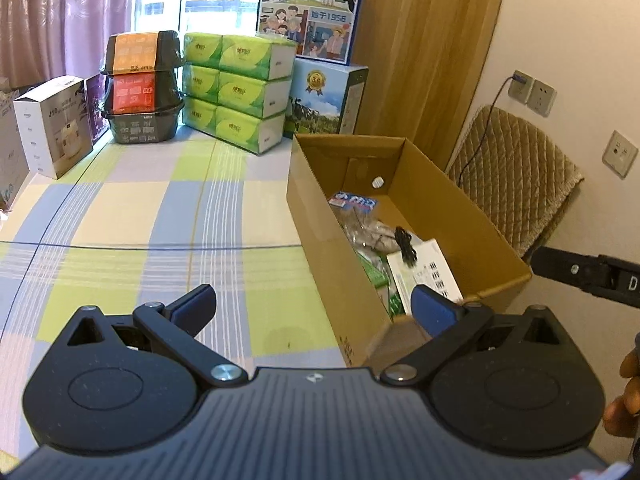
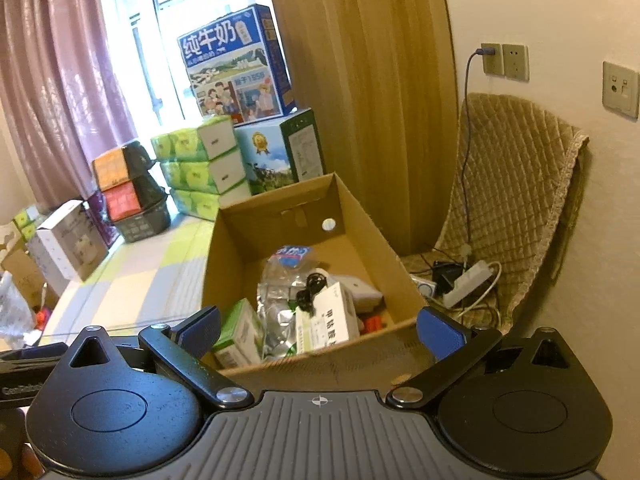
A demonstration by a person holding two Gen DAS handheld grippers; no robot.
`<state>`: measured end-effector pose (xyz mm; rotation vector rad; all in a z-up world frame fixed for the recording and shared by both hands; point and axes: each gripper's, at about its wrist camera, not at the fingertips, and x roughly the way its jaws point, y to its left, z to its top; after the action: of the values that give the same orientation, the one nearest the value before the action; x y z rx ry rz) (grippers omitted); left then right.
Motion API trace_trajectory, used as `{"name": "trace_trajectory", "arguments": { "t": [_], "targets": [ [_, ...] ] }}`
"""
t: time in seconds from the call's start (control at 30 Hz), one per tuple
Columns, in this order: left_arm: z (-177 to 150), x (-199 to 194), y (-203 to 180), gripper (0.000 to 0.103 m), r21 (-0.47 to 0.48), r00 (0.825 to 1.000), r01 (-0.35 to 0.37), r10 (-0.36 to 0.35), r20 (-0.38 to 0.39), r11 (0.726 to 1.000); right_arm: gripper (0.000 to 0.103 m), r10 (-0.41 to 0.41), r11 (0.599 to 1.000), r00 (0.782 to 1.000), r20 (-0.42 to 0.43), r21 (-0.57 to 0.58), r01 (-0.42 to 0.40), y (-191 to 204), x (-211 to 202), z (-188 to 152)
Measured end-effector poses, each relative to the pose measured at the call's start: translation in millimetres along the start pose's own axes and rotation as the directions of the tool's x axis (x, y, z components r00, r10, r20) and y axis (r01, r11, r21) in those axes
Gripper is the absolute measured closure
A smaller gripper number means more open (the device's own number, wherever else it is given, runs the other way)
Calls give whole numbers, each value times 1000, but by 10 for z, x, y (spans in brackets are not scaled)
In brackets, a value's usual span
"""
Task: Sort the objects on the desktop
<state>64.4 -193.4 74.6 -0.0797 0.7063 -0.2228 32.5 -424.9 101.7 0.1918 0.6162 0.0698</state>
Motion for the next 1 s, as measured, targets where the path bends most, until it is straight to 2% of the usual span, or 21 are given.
{"name": "trace_trajectory", "arguments": {
  "t": [0.13,0.47,0.7,1.0],
  "targets": [
    [-98,-141,-49,1,-6,1000,-7,7,2,1000,2,-13,1000,1000,-16,-3,12,13,-164,-75],
    [-218,-334,-112,1,-20,998,17,-18,-53,1000,2,-51,998,998,-35,-50,49,22,-510,-282],
    [-328,-386,-133,1,-6,997,10,-10,-71,1000,2,-49,998,998,-38,-26,48,35,-652,-346],
    [-400,-445,-175,1,-8,996,1,-2,-93,1000,2,-68,997,996,-64,-52,65,67,-752,-382]
  ]
}}
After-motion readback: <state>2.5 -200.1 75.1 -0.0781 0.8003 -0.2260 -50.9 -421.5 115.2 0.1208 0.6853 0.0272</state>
